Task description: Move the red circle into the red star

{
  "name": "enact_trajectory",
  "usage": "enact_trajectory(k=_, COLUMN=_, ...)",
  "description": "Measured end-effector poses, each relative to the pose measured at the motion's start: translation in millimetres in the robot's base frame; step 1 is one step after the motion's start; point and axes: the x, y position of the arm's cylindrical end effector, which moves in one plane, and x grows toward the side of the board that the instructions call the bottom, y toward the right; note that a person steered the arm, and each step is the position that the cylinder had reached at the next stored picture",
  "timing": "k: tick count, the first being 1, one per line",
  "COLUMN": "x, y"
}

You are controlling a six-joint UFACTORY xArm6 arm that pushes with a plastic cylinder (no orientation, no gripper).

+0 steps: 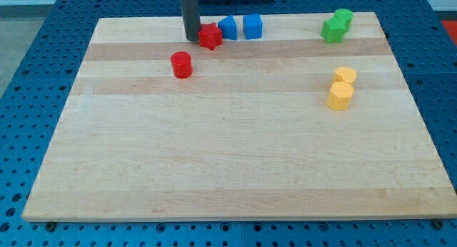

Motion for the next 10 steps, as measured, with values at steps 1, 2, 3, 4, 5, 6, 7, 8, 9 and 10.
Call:
enact_trajectory(k=1, x=2.1, y=-8.7)
enact_trajectory(k=2, x=20.5, y=-43.0)
enact_trajectory(k=3, x=64.8, y=-61.4)
enact_trajectory(k=4, x=98.1, y=-63.8)
enact_trajectory(k=5, x=103.9, y=-51.7)
enact_trajectory(k=6, x=103.8, y=-19.7)
enact_trajectory(k=7, x=103.8, y=8.4)
enact_trajectory(k=8, x=103.5, y=22.5)
enact_trajectory(k=9, x=92.3, y=25.9)
enact_trajectory(k=10, x=74.8, y=26.0)
